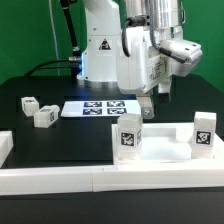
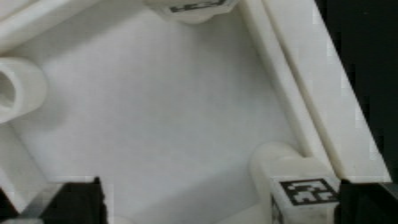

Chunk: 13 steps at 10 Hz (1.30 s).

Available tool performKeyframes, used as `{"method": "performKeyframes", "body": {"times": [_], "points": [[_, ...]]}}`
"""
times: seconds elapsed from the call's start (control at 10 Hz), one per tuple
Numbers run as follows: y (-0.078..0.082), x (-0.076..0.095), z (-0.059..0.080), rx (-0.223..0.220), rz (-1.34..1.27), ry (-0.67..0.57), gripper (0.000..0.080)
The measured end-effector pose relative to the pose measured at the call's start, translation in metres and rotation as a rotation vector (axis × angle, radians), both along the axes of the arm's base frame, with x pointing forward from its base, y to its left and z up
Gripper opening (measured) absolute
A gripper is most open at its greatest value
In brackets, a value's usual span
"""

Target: Assemble square table

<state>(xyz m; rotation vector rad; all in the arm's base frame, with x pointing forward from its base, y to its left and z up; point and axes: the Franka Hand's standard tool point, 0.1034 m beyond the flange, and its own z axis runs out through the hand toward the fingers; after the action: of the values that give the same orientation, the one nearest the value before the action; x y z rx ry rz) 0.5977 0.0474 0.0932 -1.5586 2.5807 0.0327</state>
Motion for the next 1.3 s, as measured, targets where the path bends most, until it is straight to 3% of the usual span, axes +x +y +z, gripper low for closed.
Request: {"method": "performKeyframes", "body": {"times": [0.1,0.2,0.4,1.1,1.3], "points": [[0.001,-0.002,-0.001,-0.005,0.017,-0.007,0.0649],[0.008,-0.019,-0.004,-0.025,0.076,-0.032,0.0649],[0.02,-0.052,-0.012,-0.01,0.203,0.031,0.0649],[0.019,-0.058,-0.015,-0.003,0.249,0.055,0.0649],[0.015,-0.078,-0.03,-0.043,0.274,0.042,0.0649]]}}
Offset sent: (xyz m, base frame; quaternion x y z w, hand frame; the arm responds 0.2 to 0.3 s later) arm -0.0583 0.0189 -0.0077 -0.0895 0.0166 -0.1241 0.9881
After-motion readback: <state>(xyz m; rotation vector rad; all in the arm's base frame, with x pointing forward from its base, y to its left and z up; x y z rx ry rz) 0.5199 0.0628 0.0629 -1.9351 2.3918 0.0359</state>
